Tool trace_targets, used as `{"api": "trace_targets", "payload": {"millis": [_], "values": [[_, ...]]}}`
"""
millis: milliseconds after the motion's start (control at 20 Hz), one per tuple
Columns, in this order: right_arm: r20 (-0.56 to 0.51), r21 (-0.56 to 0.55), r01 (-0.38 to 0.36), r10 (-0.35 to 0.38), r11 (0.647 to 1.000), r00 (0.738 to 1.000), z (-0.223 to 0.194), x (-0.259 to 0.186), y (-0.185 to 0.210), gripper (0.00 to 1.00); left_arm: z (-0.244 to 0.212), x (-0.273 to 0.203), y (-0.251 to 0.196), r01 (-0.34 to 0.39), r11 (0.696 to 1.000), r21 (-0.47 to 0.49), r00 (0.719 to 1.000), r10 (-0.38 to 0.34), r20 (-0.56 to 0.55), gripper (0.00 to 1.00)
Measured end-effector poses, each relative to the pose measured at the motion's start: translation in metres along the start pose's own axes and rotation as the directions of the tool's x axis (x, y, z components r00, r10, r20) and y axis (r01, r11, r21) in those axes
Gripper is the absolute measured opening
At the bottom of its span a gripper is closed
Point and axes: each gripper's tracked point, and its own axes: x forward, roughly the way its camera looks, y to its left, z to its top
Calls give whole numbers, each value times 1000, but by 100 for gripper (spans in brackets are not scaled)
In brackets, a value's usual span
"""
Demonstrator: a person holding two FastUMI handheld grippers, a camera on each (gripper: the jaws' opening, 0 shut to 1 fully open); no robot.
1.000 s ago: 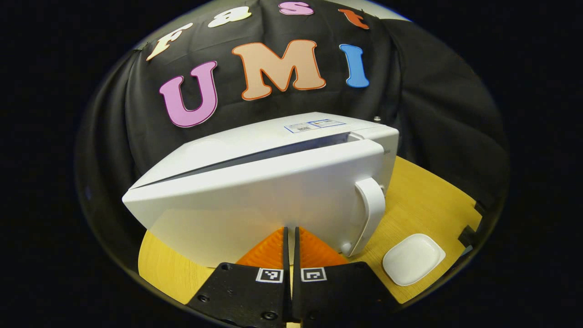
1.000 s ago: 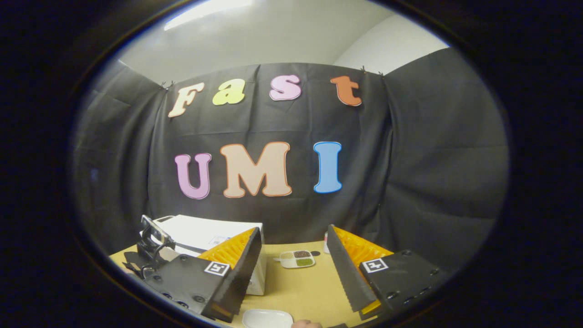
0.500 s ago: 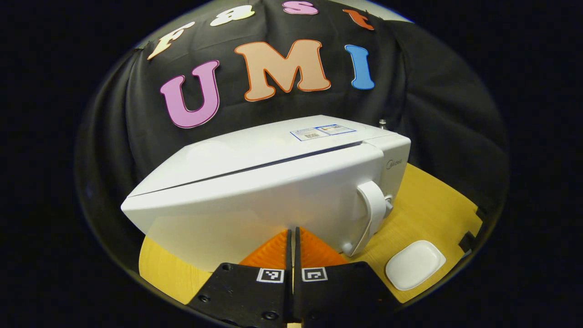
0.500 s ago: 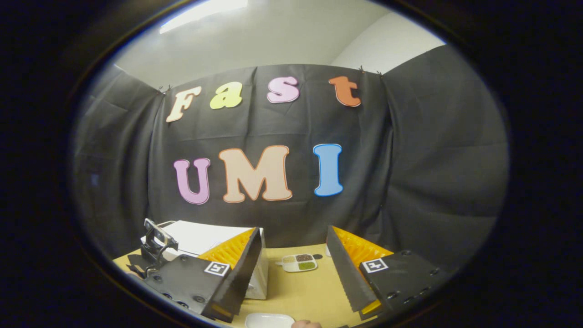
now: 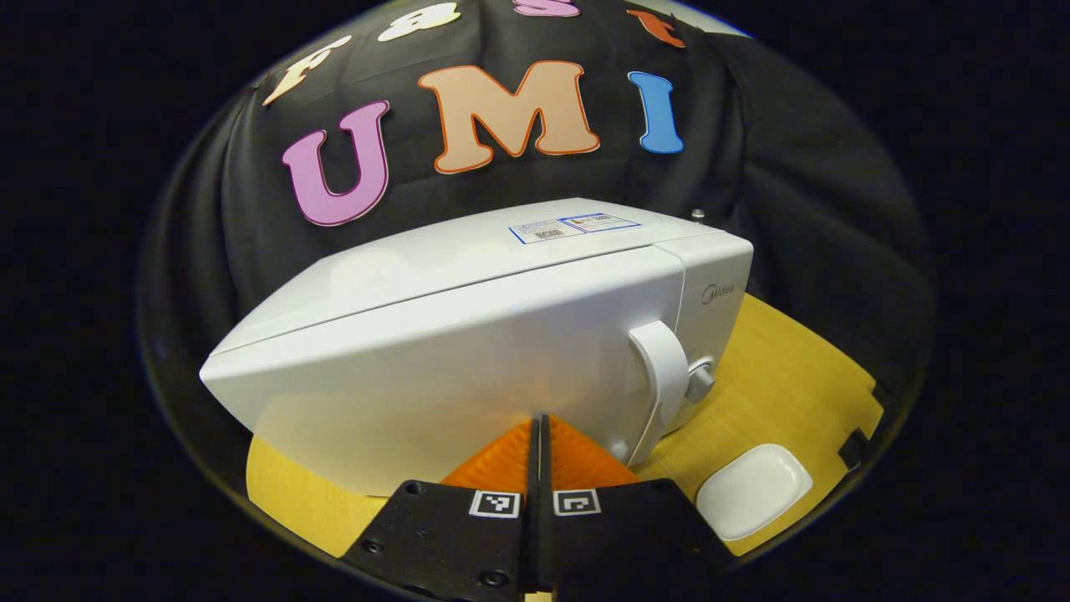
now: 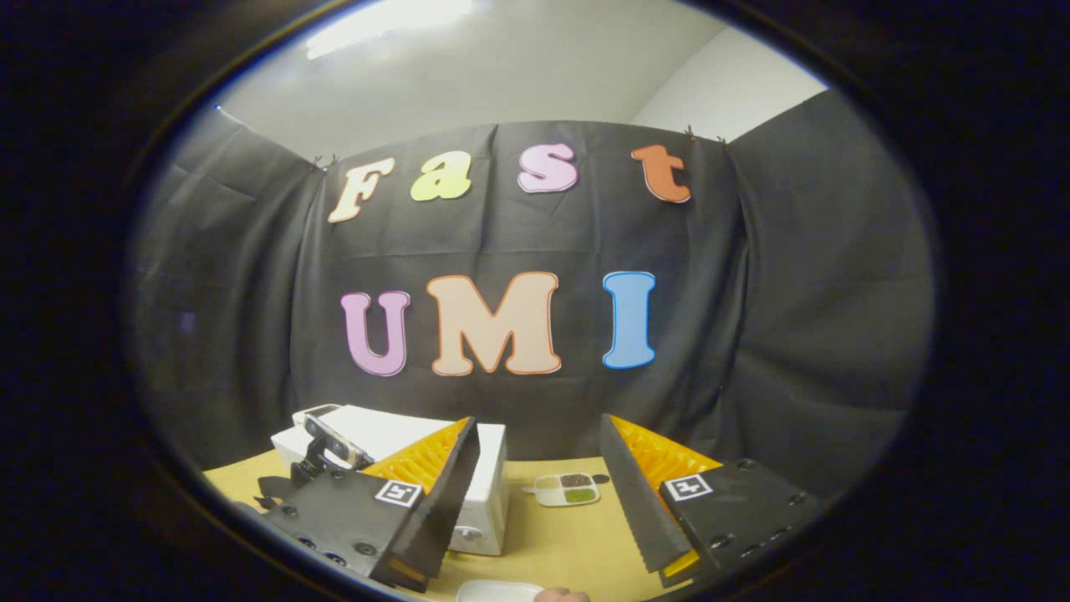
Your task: Open the microwave oven with the left hand, put the food in, and close the microwave oven.
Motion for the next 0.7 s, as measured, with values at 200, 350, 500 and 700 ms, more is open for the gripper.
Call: {"api": "trace_targets", "payload": {"millis": [200,350,500,700], "values": [[-13,-9,-5,5,1000,1000,-7,-2,3,82,17,-16,8,-19,1000,-4,999,20,46,0],[-20,-16,-14,14,1000,1000,-11,1,5,82,36,-38,7,0,998,-55,996,6,94,0],[-32,3,-25,25,1000,999,-17,6,10,82,62,-67,15,-7,999,-48,986,15,165,1],[-42,23,-56,57,998,998,-21,14,25,83,113,-111,38,-56,997,-51,957,68,283,0]]}}
